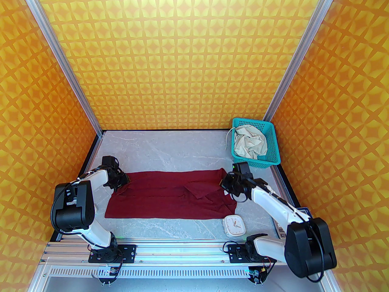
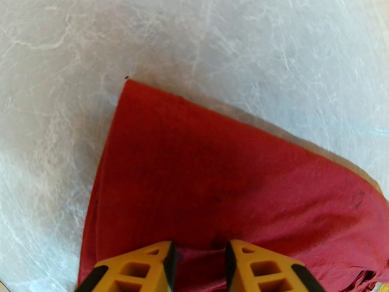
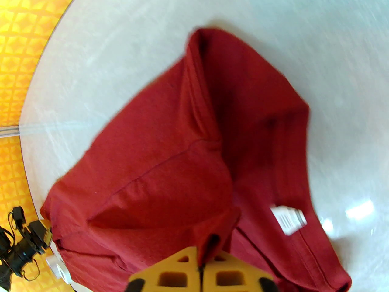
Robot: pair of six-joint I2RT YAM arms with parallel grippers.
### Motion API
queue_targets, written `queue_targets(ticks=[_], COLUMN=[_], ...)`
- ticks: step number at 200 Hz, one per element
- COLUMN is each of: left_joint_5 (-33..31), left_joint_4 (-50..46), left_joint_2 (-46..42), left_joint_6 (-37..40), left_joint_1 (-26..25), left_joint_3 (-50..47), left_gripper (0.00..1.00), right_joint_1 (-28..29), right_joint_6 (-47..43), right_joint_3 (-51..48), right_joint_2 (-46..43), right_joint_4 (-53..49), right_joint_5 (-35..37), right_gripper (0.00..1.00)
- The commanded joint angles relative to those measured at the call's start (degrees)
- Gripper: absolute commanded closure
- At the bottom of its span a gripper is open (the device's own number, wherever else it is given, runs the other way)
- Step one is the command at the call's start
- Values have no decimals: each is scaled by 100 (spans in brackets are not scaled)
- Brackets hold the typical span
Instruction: Fold and stack the mixed laundry pile
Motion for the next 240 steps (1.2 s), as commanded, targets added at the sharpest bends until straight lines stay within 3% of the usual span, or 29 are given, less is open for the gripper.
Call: queue_targets(ticks=[1,8,23,63,101,162,196,240], left_joint_5=[-18,-20,-26,-20,-10,121,-34,-49], left_joint_4=[-113,-164,-304,-779,-834,-481,-472,-454], left_joint_2=[140,113,27,-169,114,768,826,796], left_joint_6=[106,124,161,356,349,56,15,49], left_joint_1=[73,81,74,64,-128,-177,53,392], left_joint_3=[188,253,423,932,1262,1275,1127,1074], left_gripper=[67,67,67,66,67,82,87,88], right_joint_1=[11,11,14,10,133,450,412,172], right_joint_6=[1,-17,-149,-778,-968,-1117,-1255,-1374], right_joint_3=[-237,-283,-274,654,1630,2621,2772,2958], right_joint_2=[-92,-119,-251,-276,796,3057,3582,3791], right_joint_4=[-206,-251,-483,-1162,-766,-285,-410,-548], right_joint_5=[-41,-76,-38,305,277,640,1237,1507], right_gripper=[67,59,51,48,57,71,72,71])
